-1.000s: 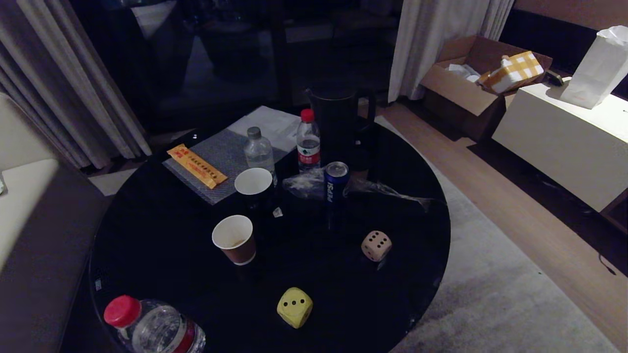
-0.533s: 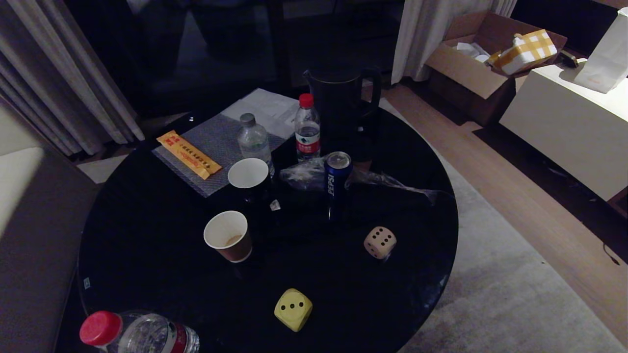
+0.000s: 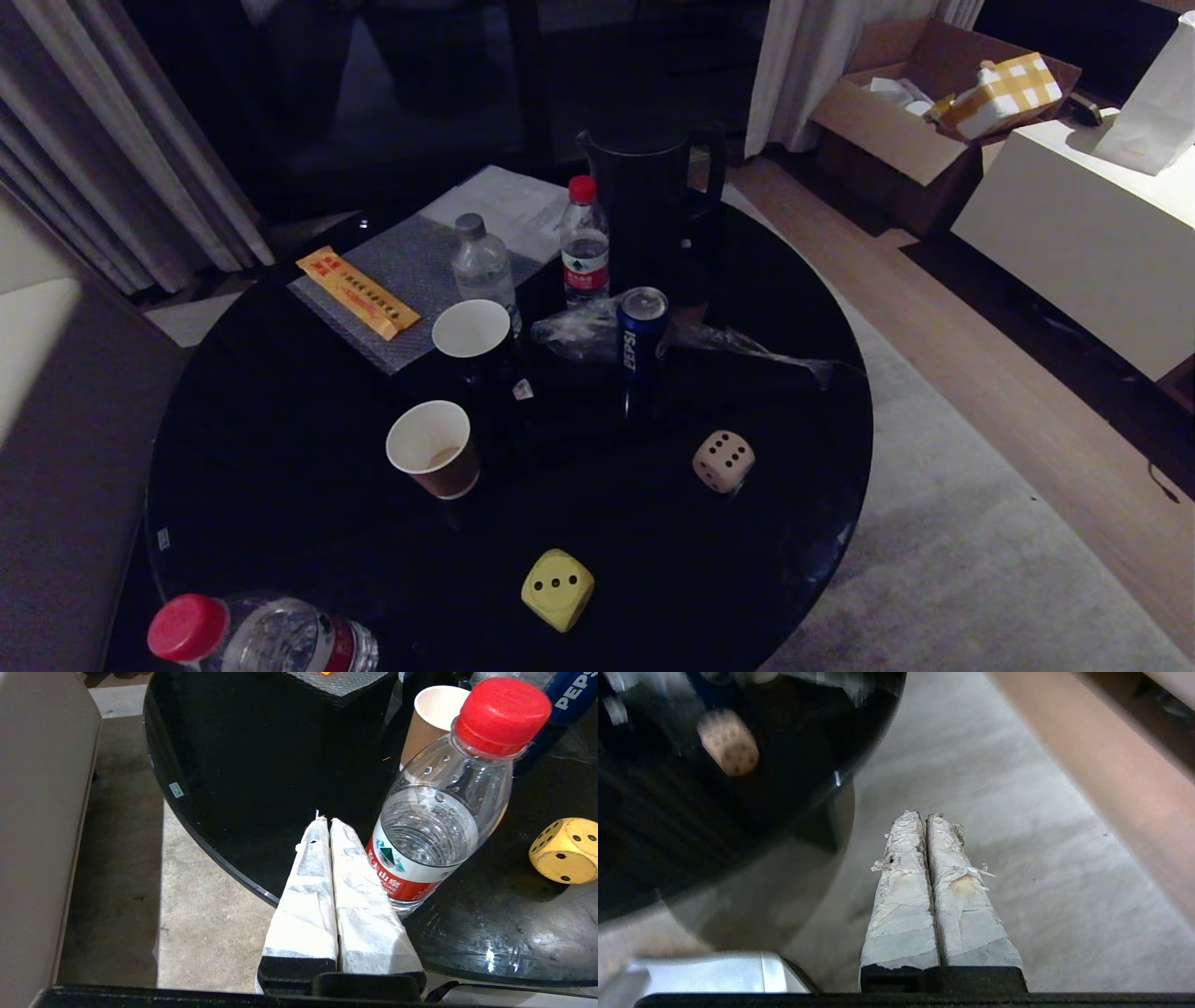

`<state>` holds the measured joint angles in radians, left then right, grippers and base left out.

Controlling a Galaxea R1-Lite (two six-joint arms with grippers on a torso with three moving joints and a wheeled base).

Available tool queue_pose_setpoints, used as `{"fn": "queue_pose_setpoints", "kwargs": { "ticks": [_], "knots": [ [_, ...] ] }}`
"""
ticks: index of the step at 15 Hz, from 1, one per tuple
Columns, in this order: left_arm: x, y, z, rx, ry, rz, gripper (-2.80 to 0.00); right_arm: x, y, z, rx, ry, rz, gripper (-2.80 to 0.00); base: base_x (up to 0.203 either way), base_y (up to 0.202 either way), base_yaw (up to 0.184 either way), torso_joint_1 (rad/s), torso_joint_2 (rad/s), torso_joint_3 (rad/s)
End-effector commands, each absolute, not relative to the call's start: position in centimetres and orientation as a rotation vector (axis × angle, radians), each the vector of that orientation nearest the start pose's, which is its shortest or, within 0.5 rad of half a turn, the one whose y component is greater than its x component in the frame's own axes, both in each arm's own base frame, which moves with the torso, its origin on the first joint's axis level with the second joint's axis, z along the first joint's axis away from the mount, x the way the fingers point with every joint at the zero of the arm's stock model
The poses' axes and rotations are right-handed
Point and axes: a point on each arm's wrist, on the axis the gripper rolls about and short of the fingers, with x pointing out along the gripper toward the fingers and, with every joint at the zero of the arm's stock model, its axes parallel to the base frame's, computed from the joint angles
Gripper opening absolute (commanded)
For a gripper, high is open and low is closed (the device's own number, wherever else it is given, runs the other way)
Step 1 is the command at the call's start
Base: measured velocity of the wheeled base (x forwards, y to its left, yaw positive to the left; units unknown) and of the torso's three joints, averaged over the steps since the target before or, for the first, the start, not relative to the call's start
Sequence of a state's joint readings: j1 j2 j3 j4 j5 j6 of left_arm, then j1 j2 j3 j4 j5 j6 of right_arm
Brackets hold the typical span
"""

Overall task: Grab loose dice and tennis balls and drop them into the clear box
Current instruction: Pick up toys out of the box

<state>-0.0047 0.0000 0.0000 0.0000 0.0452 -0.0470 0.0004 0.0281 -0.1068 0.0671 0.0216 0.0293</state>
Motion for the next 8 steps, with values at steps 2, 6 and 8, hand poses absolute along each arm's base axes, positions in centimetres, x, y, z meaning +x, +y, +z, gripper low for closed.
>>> {"fn": "queue_pose_setpoints", "kwargs": {
  "ticks": [2,6,8],
  "knots": [
    [-2.3,0.1,7.5,-0.047,0.002,0.041,-2.80,-1.4,0.2,14.2,0.080,0.154,0.065,-2.80,0.000,0.000,0.000,0.000,0.00,0.000],
    [-2.3,0.1,7.5,-0.047,0.002,0.041,-2.80,3.0,0.5,16.1,0.160,0.395,0.198,-2.80,0.000,0.000,0.000,0.000,0.00,0.000],
    [-2.3,0.1,7.5,-0.047,0.002,0.041,-2.80,6.2,0.6,16.4,0.186,0.473,0.247,-2.80,0.000,0.000,0.000,0.000,0.00,0.000]
  ]
}}
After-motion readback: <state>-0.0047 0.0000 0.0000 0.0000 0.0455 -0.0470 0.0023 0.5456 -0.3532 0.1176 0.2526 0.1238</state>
